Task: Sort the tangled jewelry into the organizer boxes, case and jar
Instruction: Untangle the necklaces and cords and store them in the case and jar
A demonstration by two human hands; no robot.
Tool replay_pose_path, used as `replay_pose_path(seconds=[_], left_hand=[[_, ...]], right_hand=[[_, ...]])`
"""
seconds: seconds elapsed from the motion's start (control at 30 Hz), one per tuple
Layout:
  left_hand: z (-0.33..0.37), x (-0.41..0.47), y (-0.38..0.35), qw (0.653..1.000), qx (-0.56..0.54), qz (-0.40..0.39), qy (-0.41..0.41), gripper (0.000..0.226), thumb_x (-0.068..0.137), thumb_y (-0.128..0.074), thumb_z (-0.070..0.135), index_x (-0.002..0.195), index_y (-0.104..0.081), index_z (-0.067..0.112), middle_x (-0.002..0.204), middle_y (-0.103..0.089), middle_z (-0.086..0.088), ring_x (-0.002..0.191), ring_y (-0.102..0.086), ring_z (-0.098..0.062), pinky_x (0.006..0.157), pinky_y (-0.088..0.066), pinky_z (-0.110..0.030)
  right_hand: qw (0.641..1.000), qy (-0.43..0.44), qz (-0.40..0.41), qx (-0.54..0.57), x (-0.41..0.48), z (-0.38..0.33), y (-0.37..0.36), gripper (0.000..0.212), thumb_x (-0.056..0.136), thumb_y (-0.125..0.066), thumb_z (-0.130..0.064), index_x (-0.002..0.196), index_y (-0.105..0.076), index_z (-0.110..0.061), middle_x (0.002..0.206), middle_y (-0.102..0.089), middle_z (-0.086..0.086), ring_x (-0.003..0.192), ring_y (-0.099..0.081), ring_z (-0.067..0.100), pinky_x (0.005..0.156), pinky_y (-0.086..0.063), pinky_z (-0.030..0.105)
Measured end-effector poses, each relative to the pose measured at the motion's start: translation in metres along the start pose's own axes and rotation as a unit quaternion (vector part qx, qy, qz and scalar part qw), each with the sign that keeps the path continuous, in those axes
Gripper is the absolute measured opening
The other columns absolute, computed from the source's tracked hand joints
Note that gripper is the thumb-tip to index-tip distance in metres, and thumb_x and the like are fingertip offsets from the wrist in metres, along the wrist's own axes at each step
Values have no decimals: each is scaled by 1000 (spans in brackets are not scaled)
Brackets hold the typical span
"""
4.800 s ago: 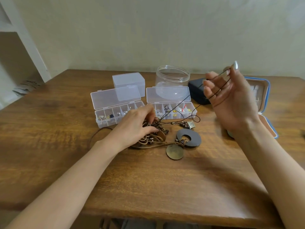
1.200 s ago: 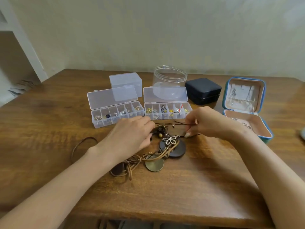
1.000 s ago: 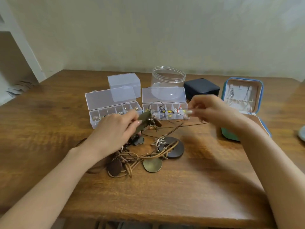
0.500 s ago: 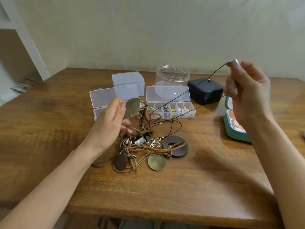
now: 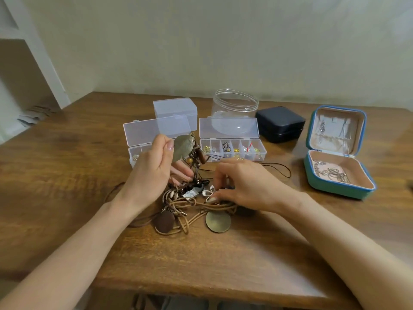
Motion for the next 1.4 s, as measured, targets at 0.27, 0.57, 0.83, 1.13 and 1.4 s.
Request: replay_pose_path(seconds=[0.27, 0.57, 0.83, 1.13, 1.4], left_hand=[[-3, 1, 4, 996, -79, 9, 42, 23, 103, -24, 20, 95, -43, 9, 68, -71, -12, 59, -69, -25, 48, -54, -27], [-17, 3, 19, 972, -155, 80, 160, 27, 103, -33, 21, 85, -51, 12, 46, -59, -2, 36, -50, -9, 36, -35, -15], [-21, 4, 25, 969, -128, 146, 150, 29, 101, -39, 26, 80, -54, 12, 48, -51, -2, 35, -42, -6, 37, -33, -15], [-25, 5, 15, 989, 66, 72, 108, 38, 97, -48, 34, 70, -58, 8, 39, -49, 2, 33, -41, -7, 48, -35, -26], [-2, 4, 1, 903, 426, -36, 32, 30, 87, -50, 56, 73, -54, 30, 73, -53, 14, 75, -52, -10, 64, -36, -26]], right_hand=[[853, -30, 187, 486, -14, 29, 48, 11, 81, -67, -10, 80, -56, -10, 78, -72, 7, 81, -70, 20, 74, -53, 28], [572, -54, 438, 691, -33, 83, 83, 9, 96, -48, -13, 87, -48, -14, 75, -66, 1, 52, -54, 7, 51, -40, 16], [535, -87, 706, 455, -58, 103, 93, 27, 84, -68, -23, 84, -42, -14, 78, -65, 5, 58, -60, 11, 53, -34, 25], [584, -23, 696, 416, -58, 93, 104, 30, 86, -67, -25, 90, -44, -5, 68, -61, -9, 57, -57, 6, 58, -39, 20], [710, -68, 451, 536, -36, 78, 89, 22, 82, -66, 4, 77, -50, -10, 66, -67, 6, 49, -59, 17, 51, -48, 24]])
Point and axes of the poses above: each hand's wrist, its own x-axis towards the middle knuckle, its own y-axis out of the back of the hand, z = x × y, the point moved 3 cm from there along x, towards the middle knuckle
